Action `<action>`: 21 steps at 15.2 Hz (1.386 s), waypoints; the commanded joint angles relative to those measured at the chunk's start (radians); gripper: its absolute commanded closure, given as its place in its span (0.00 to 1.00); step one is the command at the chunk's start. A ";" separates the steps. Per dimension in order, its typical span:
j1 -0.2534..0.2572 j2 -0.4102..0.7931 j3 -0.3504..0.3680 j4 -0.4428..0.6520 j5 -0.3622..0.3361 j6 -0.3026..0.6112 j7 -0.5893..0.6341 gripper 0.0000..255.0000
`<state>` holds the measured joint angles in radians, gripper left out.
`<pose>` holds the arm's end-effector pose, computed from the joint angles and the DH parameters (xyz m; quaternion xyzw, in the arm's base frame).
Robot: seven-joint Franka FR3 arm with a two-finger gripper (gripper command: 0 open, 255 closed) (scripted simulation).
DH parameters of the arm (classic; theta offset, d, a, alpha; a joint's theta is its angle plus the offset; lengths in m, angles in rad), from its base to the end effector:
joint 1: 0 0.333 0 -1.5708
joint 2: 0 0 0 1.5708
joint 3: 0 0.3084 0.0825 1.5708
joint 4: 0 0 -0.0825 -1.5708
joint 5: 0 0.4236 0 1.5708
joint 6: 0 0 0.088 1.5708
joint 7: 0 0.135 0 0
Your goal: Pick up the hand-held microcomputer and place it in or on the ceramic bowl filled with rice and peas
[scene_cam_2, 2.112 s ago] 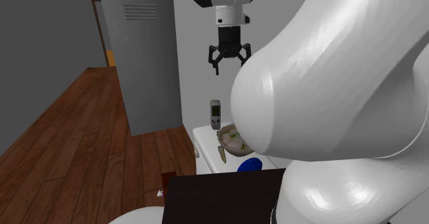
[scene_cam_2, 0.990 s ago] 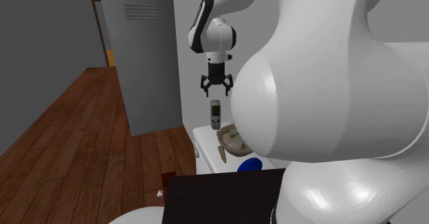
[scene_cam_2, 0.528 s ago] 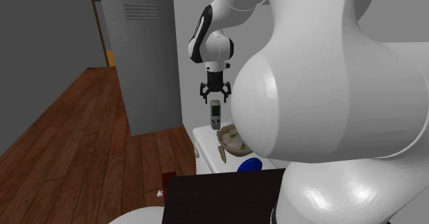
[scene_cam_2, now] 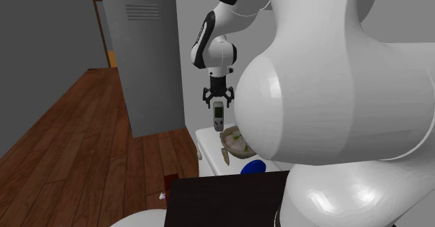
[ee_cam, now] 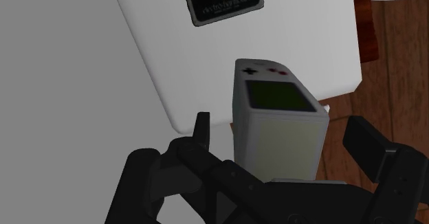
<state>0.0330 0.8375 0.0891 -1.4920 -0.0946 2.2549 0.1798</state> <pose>0.7227 0.0776 0.1072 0.9993 -0.0111 -0.0345 0.0073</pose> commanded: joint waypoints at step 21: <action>-0.004 -0.083 0.006 -0.013 0.007 -0.070 -0.004 1.00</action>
<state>0.0296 0.7656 0.0943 -1.5052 -0.0889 2.1963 0.1770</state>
